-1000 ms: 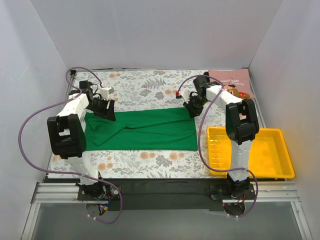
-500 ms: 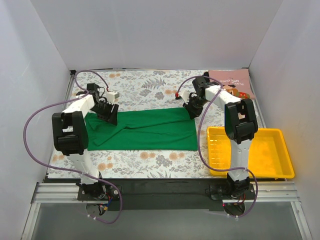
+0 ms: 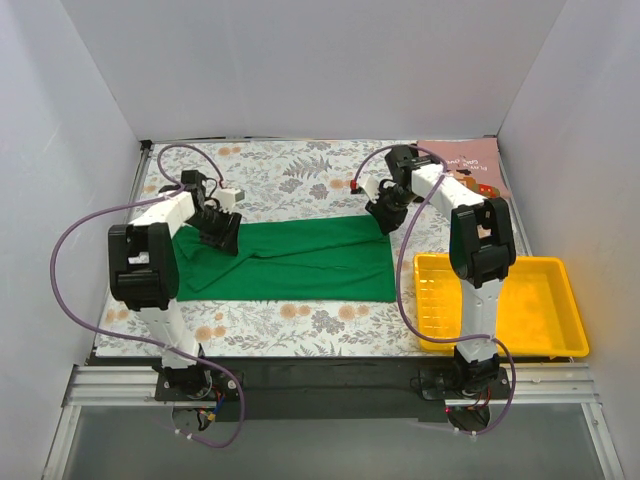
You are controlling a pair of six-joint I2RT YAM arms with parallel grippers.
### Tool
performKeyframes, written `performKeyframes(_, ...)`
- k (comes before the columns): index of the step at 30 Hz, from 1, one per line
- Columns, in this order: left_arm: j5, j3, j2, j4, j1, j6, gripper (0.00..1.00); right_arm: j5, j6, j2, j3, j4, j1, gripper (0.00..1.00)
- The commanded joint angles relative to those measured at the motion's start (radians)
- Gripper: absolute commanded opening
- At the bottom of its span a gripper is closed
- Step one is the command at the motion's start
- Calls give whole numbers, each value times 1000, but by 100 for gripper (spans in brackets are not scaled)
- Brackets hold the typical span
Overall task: Fold and stack the t-shirts
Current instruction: Fold the tshirt
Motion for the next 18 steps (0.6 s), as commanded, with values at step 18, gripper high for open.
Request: performKeyframes(18,20,76,-5,20,-4,14,54,-79,65,-6,83,-49,-1,27)
